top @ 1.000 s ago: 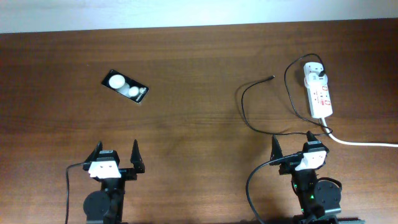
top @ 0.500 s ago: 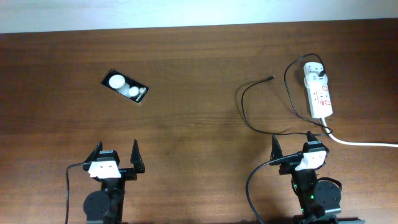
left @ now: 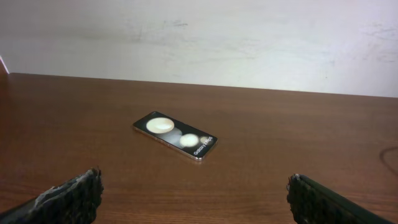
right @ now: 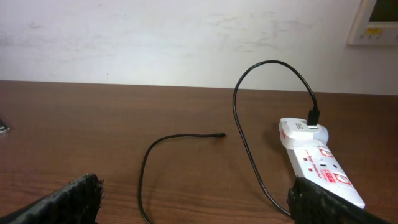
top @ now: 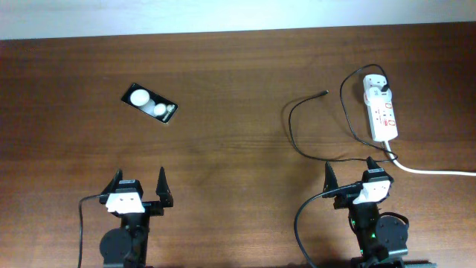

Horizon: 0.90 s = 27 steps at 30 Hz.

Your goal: Plug charger to phone and switch on socket

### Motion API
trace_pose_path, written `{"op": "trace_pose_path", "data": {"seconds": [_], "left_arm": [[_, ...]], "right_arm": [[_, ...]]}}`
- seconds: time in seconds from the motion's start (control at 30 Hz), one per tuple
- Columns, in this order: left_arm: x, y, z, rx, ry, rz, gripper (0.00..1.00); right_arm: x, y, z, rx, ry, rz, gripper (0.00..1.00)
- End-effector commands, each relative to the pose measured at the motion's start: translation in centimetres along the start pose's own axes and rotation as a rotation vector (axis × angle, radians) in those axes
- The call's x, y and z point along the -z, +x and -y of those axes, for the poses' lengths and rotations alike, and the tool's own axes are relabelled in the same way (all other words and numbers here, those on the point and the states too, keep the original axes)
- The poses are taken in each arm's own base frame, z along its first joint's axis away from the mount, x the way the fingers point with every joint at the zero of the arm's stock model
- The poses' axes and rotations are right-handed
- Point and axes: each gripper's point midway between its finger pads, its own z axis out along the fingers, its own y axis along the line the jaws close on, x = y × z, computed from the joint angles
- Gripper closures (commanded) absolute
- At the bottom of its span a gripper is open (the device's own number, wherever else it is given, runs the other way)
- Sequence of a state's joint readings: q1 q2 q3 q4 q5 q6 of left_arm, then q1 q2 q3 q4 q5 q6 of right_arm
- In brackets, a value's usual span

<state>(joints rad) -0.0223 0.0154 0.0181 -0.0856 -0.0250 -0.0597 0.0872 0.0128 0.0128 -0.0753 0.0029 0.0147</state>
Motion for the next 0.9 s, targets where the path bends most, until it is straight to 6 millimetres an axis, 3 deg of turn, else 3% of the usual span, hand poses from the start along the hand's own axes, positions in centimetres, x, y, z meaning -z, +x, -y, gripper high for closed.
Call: {"op": "trace_pose_path", "data": {"seconds": [0.0, 0.5, 0.87], "left_arm": [[0.0, 0.2, 0.2, -0.017, 0.009, 0.001, 0.01], [0.6, -1.3, 2.0, -0.016, 0.113, 0.006, 0.01], [1.0, -2.5, 2.1, -0.016, 0.116, 0.013, 0.01]], "right_arm": [[0.0, 0.3, 0.1, 0.007, 0.005, -0.004, 0.01], [0.0, 0.3, 0.1, 0.007, 0.005, -0.004, 0.02], [0.0, 0.3, 0.1, 0.007, 0.005, -0.004, 0.01]]}}
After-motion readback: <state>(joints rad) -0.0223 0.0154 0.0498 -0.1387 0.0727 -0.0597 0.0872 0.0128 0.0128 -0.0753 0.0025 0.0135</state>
